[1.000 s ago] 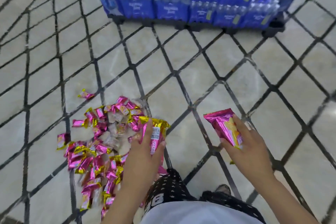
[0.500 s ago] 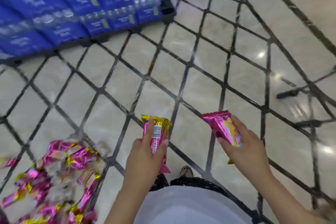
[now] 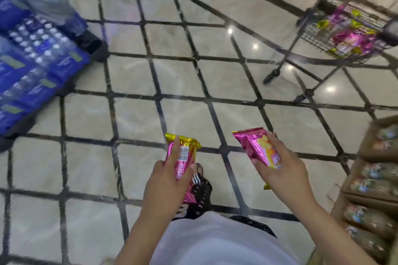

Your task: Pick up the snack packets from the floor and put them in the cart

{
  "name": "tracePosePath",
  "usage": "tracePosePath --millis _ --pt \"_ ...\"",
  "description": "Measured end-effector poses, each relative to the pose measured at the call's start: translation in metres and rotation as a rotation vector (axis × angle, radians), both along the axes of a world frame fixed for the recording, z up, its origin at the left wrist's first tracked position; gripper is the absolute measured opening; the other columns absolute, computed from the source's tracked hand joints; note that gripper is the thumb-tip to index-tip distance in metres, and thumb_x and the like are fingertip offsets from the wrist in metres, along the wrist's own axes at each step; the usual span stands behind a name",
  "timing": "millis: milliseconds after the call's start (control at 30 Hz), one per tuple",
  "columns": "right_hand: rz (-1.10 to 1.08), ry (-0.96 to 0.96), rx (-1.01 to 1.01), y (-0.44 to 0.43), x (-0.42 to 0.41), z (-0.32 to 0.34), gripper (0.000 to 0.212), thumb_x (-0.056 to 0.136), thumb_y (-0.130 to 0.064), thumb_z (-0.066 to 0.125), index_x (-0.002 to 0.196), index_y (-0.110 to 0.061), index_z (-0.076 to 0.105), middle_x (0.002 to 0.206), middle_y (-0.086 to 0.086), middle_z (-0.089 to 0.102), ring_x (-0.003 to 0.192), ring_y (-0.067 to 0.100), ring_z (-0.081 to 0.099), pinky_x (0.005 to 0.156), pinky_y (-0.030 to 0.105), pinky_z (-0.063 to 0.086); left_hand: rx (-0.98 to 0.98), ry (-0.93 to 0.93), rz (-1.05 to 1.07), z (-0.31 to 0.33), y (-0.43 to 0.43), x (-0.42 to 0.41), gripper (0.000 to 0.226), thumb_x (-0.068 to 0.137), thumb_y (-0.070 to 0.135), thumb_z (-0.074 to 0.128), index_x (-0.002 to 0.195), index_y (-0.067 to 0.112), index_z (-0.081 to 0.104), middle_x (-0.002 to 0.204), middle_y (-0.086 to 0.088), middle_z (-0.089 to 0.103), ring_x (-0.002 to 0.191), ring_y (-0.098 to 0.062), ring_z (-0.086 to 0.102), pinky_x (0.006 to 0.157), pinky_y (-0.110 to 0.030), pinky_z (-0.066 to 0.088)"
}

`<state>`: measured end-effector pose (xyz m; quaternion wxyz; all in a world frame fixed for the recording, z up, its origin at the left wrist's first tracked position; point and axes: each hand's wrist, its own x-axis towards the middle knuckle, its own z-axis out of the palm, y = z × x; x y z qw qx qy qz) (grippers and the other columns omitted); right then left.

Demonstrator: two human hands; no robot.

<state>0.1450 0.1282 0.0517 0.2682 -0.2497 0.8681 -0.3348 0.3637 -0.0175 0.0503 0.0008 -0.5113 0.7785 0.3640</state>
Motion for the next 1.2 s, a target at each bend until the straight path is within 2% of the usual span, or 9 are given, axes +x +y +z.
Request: tracePosePath --millis 200,300,467,567,700,767,867,967,1200 --pt "-0.271 -0.031 -0.063 -0.049 -0.049 0.014 0.066 0.078 -0.032 0.075 0.135 -0.050 0.046 0.100 -0.010 0.058 0.086 0.002 0.057 0.074 0.035 0.057 -0.061 -0.021 -0.273 0.013 -0.121 -0.079 0.071 0.090 0.065 0.041 0.148 0.060 -0.001 0.090 -0.002 0.054 0.074 -0.017 0.060 0.063 -0.032 0.049" --pt "-0.402 -0.040 -0.053 -0.055 -0.078 0.012 0.069 0.078 -0.036 0.074 0.138 -0.049 0.043 0.109 -0.006 0.061 0.095 0.007 0.059 0.082 0.026 0.049 -0.095 -0.055 -0.388 0.016 -0.160 -0.144 0.073 0.092 0.061 0.045 0.149 0.058 0.001 0.089 -0.004 0.052 0.072 -0.019 0.057 0.062 -0.032 0.047" --pt "-0.508 0.005 -0.016 -0.042 -0.145 0.003 0.073 0.077 -0.039 0.076 0.142 -0.045 0.041 0.106 -0.007 0.060 0.094 0.009 0.058 0.074 0.011 0.042 -0.157 -0.029 -0.526 0.017 -0.169 -0.271 0.073 0.092 0.060 0.047 0.151 0.053 0.006 0.089 -0.004 0.049 0.074 -0.019 0.053 0.062 -0.033 0.040" --pt "-0.591 -0.021 -0.027 -0.027 -0.205 -0.003 0.074 0.076 -0.037 0.076 0.141 -0.045 0.042 0.106 -0.005 0.060 0.094 0.010 0.058 0.075 0.017 0.043 -0.168 0.012 -0.588 0.009 -0.149 -0.346 0.074 0.092 0.060 0.048 0.148 0.057 -0.001 0.088 -0.005 0.050 0.075 -0.020 0.054 0.065 -0.034 0.044" --pt "-0.642 -0.037 -0.006 -0.002 -0.293 0.003 0.072 0.077 -0.037 0.076 0.141 -0.043 0.043 0.105 -0.003 0.061 0.091 0.007 0.058 0.068 0.012 0.042 -0.081 0.043 -0.622 0.005 -0.114 -0.435 0.073 0.089 0.065 0.043 0.141 0.065 -0.008 0.089 -0.004 0.054 0.075 -0.018 0.056 0.064 -0.030 0.046" --pt "-0.645 -0.013 0.006 0.010 -0.335 0.011 0.071 0.077 -0.037 0.075 0.141 -0.043 0.044 0.102 0.000 0.061 0.088 0.011 0.059 0.067 0.018 0.044 -0.073 0.040 -0.663 0.008 -0.098 -0.479 0.072 0.088 0.068 0.041 0.136 0.069 -0.013 0.088 -0.004 0.055 0.075 -0.018 0.058 0.067 -0.033 0.049" --pt "-0.616 0.042 0.044 0.021 -0.398 0.022 0.072 0.078 -0.036 0.077 0.142 -0.041 0.045 0.103 0.005 0.061 0.088 0.020 0.058 0.073 0.030 0.047 -0.056 0.074 -0.697 0.016 -0.086 -0.542 0.074 0.091 0.065 0.042 0.144 0.063 -0.009 0.086 -0.003 0.053 0.072 -0.016 0.056 0.061 -0.030 0.043" --pt "-0.637 0.095 0.031 0.018 -0.454 0.029 0.072 0.078 -0.033 0.078 0.142 -0.037 0.045 0.105 0.002 0.059 0.092 0.019 0.055 0.075 0.027 0.040 -0.059 0.117 -0.701 0.027 -0.089 -0.595 0.074 0.091 0.065 0.042 0.145 0.063 -0.007 0.086 -0.002 0.053 0.074 -0.016 0.056 0.058 -0.029 0.038" --pt "-0.775 0.076 -0.008 -0.025 -0.539 0.017 0.071 0.079 -0.035 0.077 0.142 -0.041 0.043 0.108 -0.002 0.058 0.092 0.015 0.055 0.075 0.024 0.041 0.005 0.123 -0.732 0.011 -0.129 -0.695 0.072 0.089 0.069 0.044 0.138 0.072 -0.009 0.098 -0.001 0.057 0.077 -0.020 0.066 0.072 -0.042 0.058"
